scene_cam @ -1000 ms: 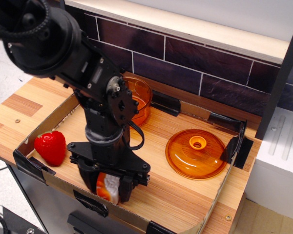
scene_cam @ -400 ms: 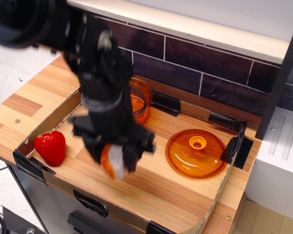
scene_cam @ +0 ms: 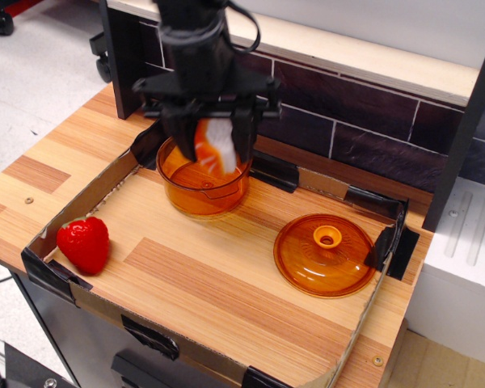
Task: Put sushi in pot
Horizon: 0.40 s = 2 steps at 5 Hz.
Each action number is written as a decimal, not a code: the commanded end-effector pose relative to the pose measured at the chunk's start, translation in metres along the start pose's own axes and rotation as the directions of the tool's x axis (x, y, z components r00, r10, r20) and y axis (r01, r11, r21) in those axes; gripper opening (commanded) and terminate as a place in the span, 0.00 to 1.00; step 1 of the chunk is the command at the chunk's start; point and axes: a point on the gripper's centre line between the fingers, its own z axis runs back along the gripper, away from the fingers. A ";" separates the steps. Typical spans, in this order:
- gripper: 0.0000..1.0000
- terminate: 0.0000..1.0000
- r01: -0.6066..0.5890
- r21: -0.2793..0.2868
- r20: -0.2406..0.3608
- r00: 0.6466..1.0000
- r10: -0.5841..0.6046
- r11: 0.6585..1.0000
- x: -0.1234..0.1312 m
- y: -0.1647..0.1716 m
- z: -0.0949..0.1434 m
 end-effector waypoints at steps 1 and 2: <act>0.00 0.00 -0.079 0.039 0.082 0.994 0.076 0.996 0.036 0.021 -0.004; 0.00 0.00 -0.066 0.056 0.047 0.997 0.064 0.996 0.036 0.026 -0.015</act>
